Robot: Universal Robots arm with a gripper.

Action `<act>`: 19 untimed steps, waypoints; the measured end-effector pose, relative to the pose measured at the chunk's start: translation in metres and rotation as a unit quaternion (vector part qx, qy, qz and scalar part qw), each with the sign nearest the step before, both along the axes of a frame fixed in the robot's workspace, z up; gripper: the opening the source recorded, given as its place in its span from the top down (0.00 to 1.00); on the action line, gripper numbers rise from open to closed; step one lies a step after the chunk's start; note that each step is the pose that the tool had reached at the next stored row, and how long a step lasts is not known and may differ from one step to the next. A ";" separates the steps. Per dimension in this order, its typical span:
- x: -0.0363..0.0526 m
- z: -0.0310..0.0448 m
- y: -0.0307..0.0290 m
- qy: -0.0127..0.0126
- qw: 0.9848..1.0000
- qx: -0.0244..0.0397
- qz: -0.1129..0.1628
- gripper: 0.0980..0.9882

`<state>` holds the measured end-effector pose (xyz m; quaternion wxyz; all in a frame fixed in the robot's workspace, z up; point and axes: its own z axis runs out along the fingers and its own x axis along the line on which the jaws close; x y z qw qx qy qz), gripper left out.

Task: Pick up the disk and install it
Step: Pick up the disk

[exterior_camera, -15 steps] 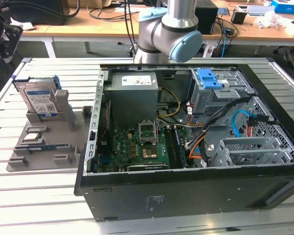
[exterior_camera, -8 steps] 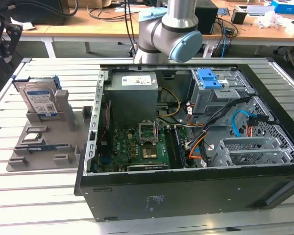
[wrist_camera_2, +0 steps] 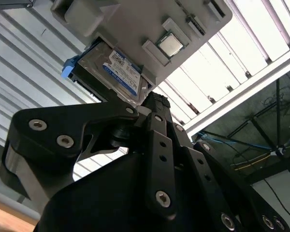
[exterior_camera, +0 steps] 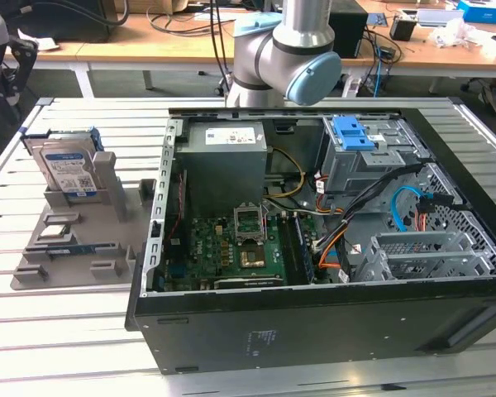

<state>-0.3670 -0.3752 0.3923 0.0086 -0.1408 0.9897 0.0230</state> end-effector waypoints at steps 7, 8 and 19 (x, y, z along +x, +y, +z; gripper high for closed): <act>0.0000 0.0000 0.0000 0.000 0.998 0.000 0.059 1.00; 0.0000 0.0000 0.0000 0.000 0.998 0.000 0.069 1.00; 0.0000 0.0000 0.0000 0.000 0.990 0.000 0.143 1.00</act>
